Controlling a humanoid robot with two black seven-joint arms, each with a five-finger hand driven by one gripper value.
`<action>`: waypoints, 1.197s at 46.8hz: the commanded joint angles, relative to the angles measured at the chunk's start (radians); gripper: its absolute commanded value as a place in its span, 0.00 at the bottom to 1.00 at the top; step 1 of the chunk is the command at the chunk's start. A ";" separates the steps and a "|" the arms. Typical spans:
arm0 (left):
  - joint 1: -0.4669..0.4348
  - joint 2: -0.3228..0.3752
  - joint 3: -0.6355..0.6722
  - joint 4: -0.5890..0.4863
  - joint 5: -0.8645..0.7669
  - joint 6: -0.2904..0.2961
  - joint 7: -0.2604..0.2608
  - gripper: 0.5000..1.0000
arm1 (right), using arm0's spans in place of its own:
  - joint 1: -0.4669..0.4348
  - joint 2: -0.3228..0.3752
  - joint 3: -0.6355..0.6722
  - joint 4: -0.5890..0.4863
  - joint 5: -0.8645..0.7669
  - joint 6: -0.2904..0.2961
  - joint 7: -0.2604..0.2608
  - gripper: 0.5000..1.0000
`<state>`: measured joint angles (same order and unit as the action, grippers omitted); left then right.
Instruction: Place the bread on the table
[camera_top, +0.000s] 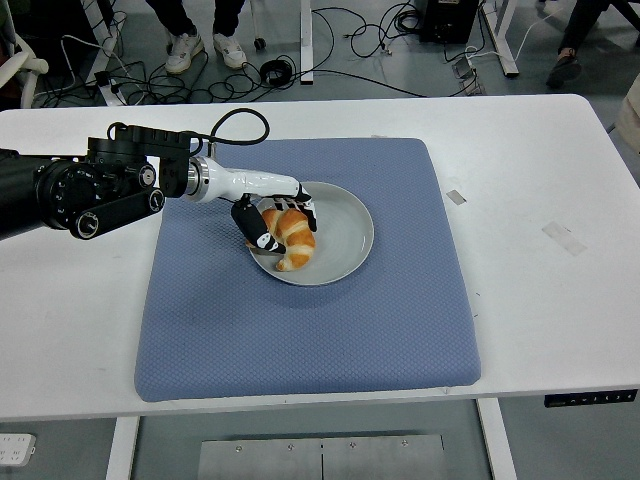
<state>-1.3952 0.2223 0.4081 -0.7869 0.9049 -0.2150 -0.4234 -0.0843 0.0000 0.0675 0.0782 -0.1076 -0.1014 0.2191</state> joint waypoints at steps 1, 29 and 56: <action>-0.004 0.005 -0.002 0.000 0.000 -0.001 0.000 0.18 | 0.000 0.000 0.000 0.000 0.000 0.000 0.000 1.00; -0.056 0.048 -0.041 0.064 -0.055 0.000 -0.001 0.17 | 0.000 0.000 0.000 0.000 0.000 0.000 0.000 1.00; 0.039 0.071 -0.041 0.278 -0.130 0.003 -0.003 0.22 | 0.000 0.000 0.000 0.000 0.000 0.000 0.000 1.00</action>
<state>-1.3682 0.2914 0.3667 -0.5166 0.7745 -0.2138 -0.4266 -0.0843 0.0000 0.0675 0.0782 -0.1073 -0.1011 0.2195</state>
